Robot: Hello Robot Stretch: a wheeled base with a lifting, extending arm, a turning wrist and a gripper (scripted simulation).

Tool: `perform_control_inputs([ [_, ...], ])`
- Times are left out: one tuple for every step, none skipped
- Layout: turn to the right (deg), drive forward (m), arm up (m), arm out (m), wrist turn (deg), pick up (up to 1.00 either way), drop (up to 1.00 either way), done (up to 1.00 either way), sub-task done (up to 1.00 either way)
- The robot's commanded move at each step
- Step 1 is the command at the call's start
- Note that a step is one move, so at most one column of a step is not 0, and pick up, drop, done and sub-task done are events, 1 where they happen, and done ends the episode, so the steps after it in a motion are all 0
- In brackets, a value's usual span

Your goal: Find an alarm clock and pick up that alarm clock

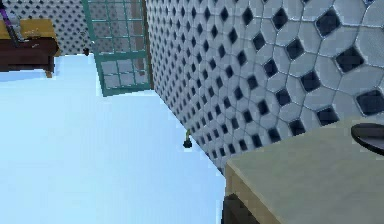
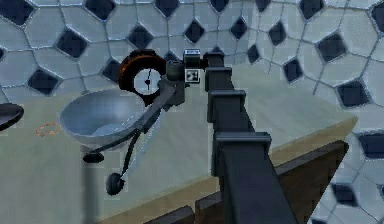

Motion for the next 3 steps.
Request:
perform_control_inputs([
  [0.0,0.00,0.00,0.00,45.0,0.00,0.00,0.00,0.00],
  [0.0,0.00,0.00,0.00,39.0,0.00,0.00,0.00,0.00],
  [0.0,0.00,0.00,0.00,45.0,0.00,0.00,0.00,0.00],
])
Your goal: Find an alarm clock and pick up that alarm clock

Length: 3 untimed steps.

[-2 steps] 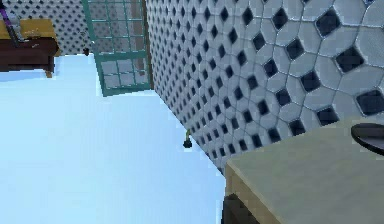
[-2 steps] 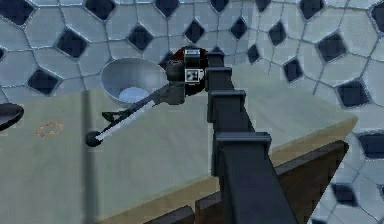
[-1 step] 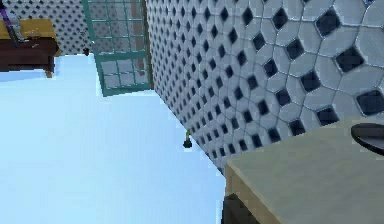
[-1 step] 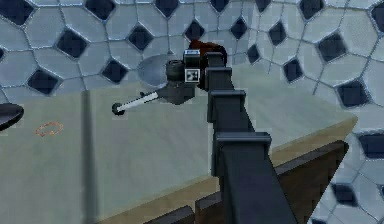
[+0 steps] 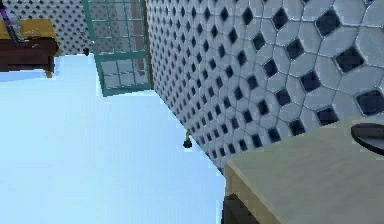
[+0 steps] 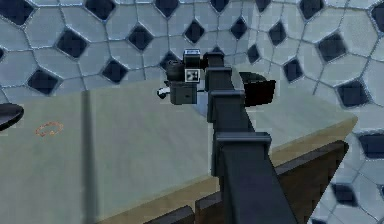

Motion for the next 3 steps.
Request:
perform_control_inputs([
  [0.0,0.00,0.00,0.00,0.0,1.00,0.00,0.00,0.00],
  [0.0,0.00,0.00,0.10,0.0,0.00,0.00,0.00,0.00],
  [0.0,0.00,0.00,0.00,45.0,0.00,0.00,0.00,0.00],
])
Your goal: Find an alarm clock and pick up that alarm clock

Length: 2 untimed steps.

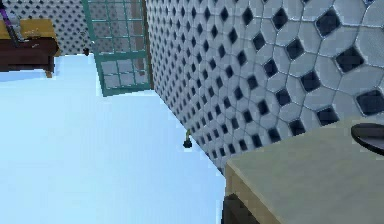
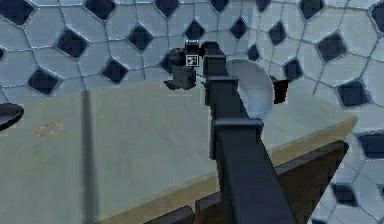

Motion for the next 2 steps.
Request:
perform_control_inputs([
  [0.0,0.00,0.00,0.00,0.0,1.00,0.00,0.00,0.00],
  [0.0,0.00,0.00,0.00,0.0,0.00,0.00,1.00,0.00],
])
